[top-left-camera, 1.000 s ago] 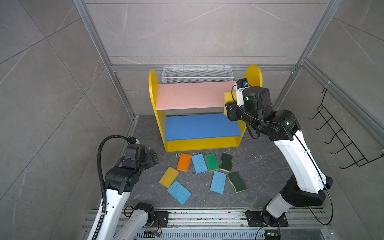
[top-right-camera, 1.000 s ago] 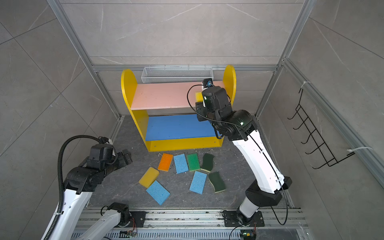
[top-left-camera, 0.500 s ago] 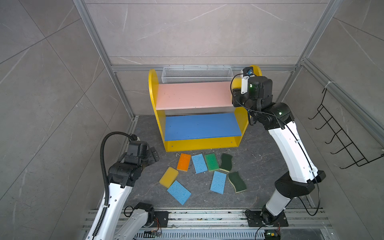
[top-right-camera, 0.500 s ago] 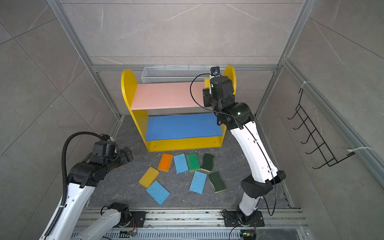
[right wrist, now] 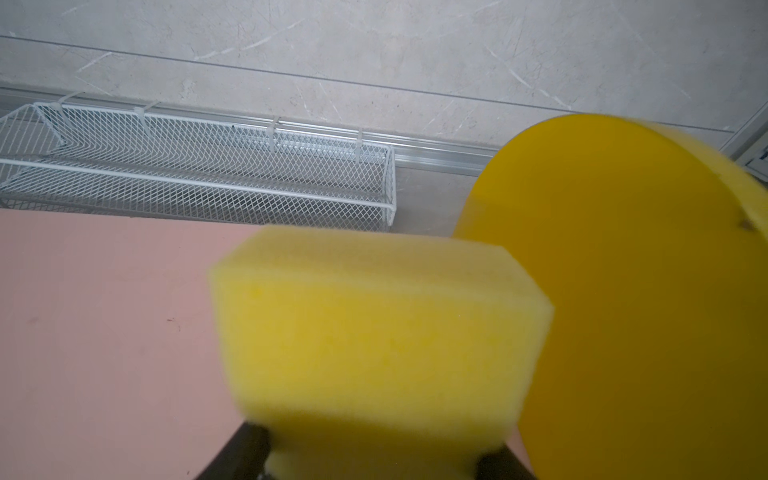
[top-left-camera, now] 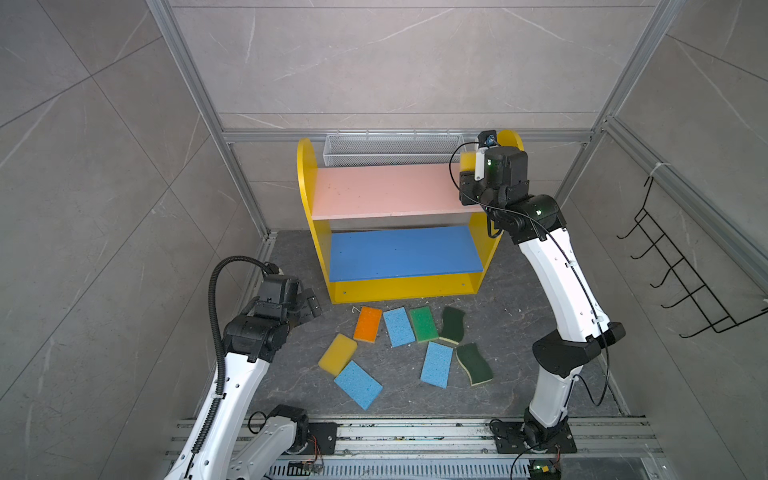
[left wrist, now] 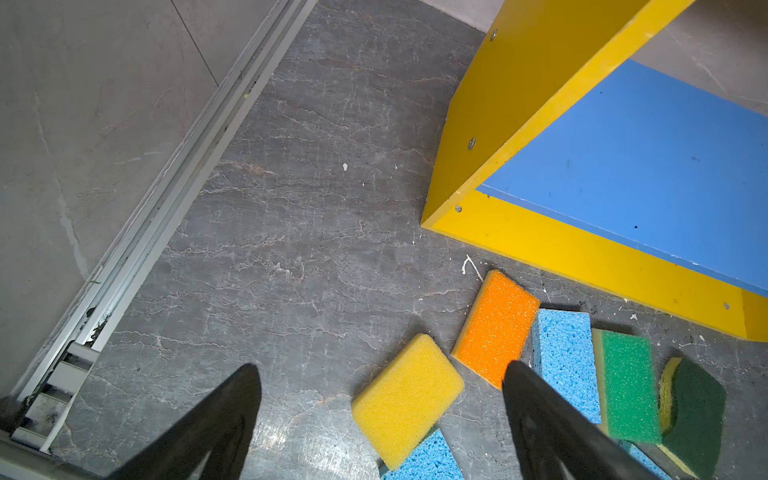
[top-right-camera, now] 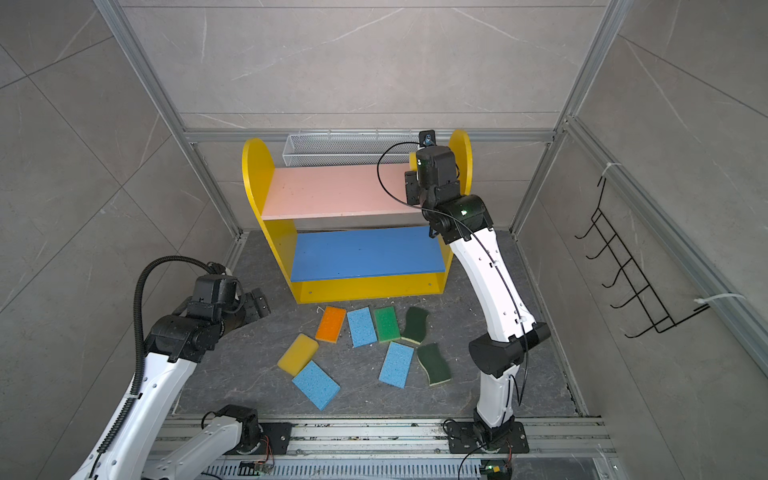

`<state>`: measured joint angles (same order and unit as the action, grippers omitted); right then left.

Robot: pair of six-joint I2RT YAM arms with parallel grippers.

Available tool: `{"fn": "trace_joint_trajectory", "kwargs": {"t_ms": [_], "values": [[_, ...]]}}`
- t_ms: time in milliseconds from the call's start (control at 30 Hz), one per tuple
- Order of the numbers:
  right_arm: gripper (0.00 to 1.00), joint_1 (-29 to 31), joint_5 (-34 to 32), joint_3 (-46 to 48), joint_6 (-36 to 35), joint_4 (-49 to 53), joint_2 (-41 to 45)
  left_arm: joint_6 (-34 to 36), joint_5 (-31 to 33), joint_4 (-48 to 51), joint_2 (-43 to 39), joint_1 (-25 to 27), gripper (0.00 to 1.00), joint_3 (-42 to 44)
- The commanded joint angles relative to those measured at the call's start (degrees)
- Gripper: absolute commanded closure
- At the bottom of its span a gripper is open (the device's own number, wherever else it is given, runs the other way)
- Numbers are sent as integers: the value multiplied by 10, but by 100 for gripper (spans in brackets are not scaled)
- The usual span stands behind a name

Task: Place and organize the cleaning sponges onto the shelf
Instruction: 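Lift the yellow sponge with the right gripper up to the pink shelf, then lower the yellow sponge onto the pink shelf with the right gripper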

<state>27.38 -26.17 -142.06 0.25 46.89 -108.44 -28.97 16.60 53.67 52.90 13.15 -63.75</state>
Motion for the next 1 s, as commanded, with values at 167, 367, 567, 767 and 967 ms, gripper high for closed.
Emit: {"fn": "trace_joint_trajectory", "kwargs": {"t_ms": [167,367,567,767,967], "values": [[42,-7,-9,-19,-26,2,-23,14,8,-25,18,1,7,-25],[40,-12,10,-31,-26,19,-39,10,6,-30,28,1,7,-28],[35,-18,8,-39,-25,23,-52,9,6,-32,31,1,6,-30],[28,-20,3,-43,-27,22,-63,8,9,-31,29,1,6,-25],[22,-21,2,-51,-31,22,-76,7,12,-32,28,1,6,-23]]}}
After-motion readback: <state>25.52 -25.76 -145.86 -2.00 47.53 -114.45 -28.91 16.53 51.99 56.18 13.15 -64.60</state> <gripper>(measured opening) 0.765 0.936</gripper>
